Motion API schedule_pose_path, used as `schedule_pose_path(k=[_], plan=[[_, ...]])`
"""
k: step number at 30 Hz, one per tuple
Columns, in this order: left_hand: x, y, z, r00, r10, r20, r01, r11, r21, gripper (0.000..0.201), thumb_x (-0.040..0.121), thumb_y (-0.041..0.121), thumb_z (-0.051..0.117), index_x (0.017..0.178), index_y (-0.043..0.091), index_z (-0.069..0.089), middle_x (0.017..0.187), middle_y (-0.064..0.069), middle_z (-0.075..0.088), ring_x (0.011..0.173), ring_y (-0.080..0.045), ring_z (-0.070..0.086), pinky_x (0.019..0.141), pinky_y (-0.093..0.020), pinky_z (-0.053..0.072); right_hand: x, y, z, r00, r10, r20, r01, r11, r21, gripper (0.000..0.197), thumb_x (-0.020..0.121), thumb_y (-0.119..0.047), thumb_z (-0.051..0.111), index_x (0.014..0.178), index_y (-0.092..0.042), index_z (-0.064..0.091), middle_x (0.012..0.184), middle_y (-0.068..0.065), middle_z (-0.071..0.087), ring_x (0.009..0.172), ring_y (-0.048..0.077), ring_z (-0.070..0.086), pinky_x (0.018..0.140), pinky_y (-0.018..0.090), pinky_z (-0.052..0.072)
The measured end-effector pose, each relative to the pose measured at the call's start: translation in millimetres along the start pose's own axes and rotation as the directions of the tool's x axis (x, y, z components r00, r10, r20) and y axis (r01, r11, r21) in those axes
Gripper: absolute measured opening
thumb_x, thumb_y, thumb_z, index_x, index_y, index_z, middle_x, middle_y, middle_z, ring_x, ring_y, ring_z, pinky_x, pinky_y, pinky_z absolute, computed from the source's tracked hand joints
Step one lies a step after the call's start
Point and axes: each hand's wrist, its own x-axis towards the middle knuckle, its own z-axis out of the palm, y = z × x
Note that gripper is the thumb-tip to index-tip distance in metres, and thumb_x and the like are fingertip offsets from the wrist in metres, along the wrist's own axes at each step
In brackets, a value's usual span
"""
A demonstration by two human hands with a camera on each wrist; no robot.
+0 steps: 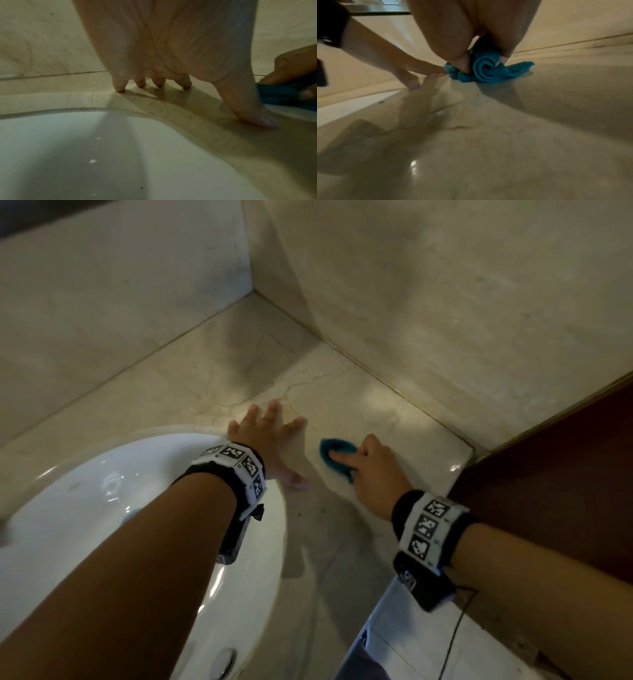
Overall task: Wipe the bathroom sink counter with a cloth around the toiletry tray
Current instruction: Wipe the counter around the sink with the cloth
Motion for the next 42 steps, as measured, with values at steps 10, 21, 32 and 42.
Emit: schedule_pose_path(k=[10, 21, 32, 42], plan=[[-4.7, -31.9, 4.0, 0.996, -0.085, 0.022, 0.087, 0.988, -0.124, 0.123, 0.053, 0.079, 0.067, 0.144, 0.051, -0.01, 0.156, 0.002, -0.025, 0.144, -0.033, -0.018, 0.117, -0.048, 0.003, 47.4, 14.8, -28.3, 0.988, 0.153, -0.036, -0.156, 0.978, -0.138, 0.045, 0.093, -0.01, 0.048, 0.136, -0.024, 0.047, 0.129, 0.02, 0.035, 0.11, 0.04, 0.047, 0.1, 0.029, 0.035], [-0.9, -27.2, 0.0, 0.996, -0.092, 0.003, 0.092, 0.989, -0.112, 0.128, 0.05, 0.078, 0.07, 0.145, 0.048, -0.009, 0.157, -0.001, -0.023, 0.143, -0.038, -0.015, 0.116, -0.051, 0.005, 35.8, -36.2, -8.3, 0.984, -0.071, 0.164, 0.09, 0.99, -0.111, 0.044, 0.094, -0.008, 0.045, 0.13, -0.03, 0.053, 0.105, 0.006, 0.035, 0.1, 0.031, 0.046, 0.096, 0.031, 0.04], [-2.7, -26.9, 0.3, 0.994, -0.105, -0.004, 0.103, 0.987, -0.123, 0.127, 0.051, 0.073, 0.074, 0.146, 0.048, -0.006, 0.157, 0.0, -0.022, 0.144, -0.036, -0.013, 0.116, -0.05, 0.006, 40.6, -34.3, -3.2, 0.996, -0.06, 0.072, 0.063, 0.997, -0.035, 0.039, 0.095, -0.008, 0.045, 0.125, -0.028, 0.058, 0.102, 0.007, 0.036, 0.099, 0.03, 0.05, 0.093, 0.02, 0.038], [-10.9, -25.3, -1.0, 0.997, -0.074, 0.012, 0.075, 0.995, -0.061, 0.118, 0.062, 0.076, 0.064, 0.148, 0.041, -0.009, 0.158, -0.004, -0.019, 0.144, -0.037, -0.011, 0.119, -0.048, 0.006, -47.7, -27.1, 9.5, 0.927, -0.255, 0.274, 0.258, 0.966, 0.026, 0.035, 0.093, -0.012, 0.053, 0.102, -0.043, 0.065, 0.082, -0.003, 0.033, 0.08, 0.021, 0.038, 0.059, 0.018, 0.023]])
